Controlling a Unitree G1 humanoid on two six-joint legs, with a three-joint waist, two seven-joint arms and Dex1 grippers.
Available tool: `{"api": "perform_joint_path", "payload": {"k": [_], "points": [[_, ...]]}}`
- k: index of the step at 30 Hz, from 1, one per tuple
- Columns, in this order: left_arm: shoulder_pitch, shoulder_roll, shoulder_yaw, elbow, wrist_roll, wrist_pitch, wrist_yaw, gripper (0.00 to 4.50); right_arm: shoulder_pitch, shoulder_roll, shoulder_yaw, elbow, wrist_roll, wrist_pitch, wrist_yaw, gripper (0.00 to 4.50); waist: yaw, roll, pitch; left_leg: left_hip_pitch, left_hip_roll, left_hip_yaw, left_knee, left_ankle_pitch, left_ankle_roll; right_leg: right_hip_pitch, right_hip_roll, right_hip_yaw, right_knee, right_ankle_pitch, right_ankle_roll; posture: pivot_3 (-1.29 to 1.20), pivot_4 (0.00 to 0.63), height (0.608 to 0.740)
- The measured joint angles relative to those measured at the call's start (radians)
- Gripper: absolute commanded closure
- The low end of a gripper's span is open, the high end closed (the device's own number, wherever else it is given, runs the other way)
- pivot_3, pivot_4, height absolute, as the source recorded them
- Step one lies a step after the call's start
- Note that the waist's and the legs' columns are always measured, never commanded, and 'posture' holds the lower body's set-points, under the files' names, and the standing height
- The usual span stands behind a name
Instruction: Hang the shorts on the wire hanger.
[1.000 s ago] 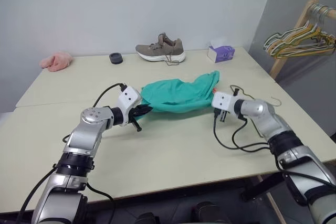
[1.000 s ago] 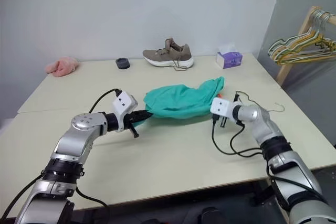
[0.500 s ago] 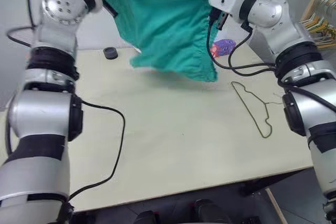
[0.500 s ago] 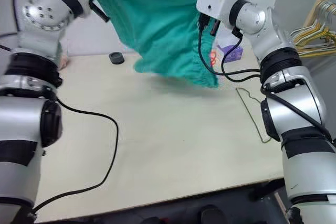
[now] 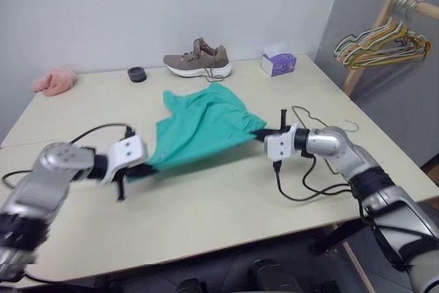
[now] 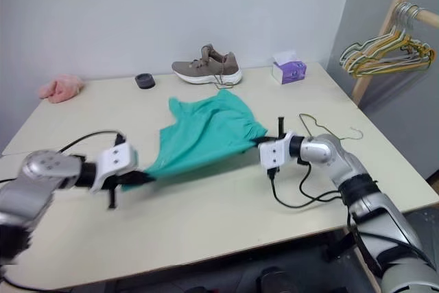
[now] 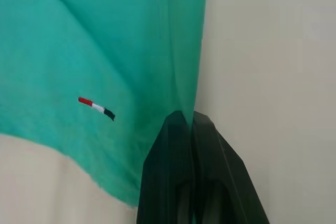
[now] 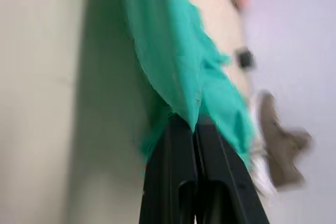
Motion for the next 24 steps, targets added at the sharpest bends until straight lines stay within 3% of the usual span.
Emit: {"api": "perform_joint_path", "payload": {"k": [2,4,10,24], "points": [[0.089,0.031,0.026,-0.059,-0.040,0.030,-0.043,4.50,0.096,-0.060,0.034,-0.134,0.070,0.088,0.133,4.48,0.024,0.001,0.004,0.020,0.000,0.001,-0.001,-0.002,0.003,0.020,-0.001,0.000,-0.004,-0.007,-0.009,-0.06,0.000,0.740],[0.142,0.039,0.032,-0.096,-0.058,0.043,-0.068,4.50,0.140,-0.093,0.046,-0.213,0.109,0.162,0.203,4.48,0.040,0.001,0.005,0.023,-0.001,0.001,-0.001,-0.003,0.004,0.023,-0.002,0.000,-0.004,-0.008,-0.010,-0.07,0.000,0.740],[0.206,0.040,0.031,-0.200,-0.088,0.066,-0.096,4.50,0.210,-0.178,0.047,-0.344,0.145,0.341,0.295,4.48,0.076,-0.002,0.004,0.021,0.000,0.004,0.000,-0.003,0.004,0.018,-0.001,0.001,-0.003,-0.006,-0.007,-0.08,0.000,0.740],[0.247,0.017,-0.027,-0.283,-0.124,0.106,-0.089,4.50,0.280,-0.296,0.015,-0.523,0.206,0.571,0.395,4.48,0.078,-0.002,0.005,0.018,0.002,0.007,-0.001,-0.003,0.004,0.015,0.006,0.004,-0.003,-0.004,-0.003,-0.10,0.000,0.740]]}}
